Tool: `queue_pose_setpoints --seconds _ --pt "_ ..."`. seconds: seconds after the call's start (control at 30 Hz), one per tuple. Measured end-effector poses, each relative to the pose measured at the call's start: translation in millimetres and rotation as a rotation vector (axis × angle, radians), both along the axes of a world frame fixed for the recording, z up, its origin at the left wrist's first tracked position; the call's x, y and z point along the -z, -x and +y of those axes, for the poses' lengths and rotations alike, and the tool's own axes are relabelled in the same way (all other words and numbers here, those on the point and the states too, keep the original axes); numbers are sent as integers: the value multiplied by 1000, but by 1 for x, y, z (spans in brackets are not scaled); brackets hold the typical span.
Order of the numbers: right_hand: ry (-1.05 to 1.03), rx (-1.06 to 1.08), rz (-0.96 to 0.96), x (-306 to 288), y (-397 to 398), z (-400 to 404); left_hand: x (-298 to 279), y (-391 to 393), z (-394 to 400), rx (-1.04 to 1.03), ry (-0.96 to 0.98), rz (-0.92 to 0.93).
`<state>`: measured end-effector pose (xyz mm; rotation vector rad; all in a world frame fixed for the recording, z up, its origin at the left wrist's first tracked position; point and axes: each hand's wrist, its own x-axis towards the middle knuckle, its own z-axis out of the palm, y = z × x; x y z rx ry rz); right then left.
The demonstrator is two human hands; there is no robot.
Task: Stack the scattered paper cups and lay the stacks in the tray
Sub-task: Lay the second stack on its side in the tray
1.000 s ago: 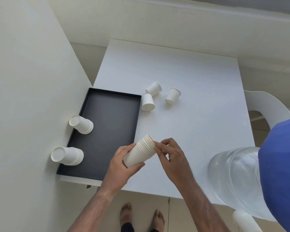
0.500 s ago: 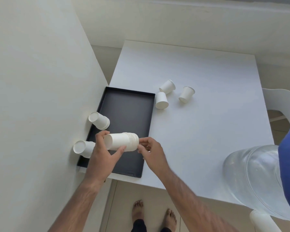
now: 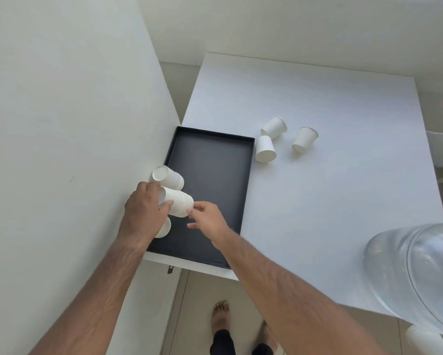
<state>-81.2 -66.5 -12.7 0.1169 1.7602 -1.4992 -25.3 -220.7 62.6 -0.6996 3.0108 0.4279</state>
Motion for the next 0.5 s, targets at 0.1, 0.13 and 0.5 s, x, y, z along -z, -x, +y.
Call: queue_pose_setpoints --seconds 0.1,0.13,0.5 --pt "-27 -50 -46 5 2 -14 2 2 -6 4 3 -30" --pt "-37 -69 -63 6 2 -18 3 3 -7 10 8 -45" --pt "-92 -218 -32 5 -1 -44 10 11 -23 123 227 -142"
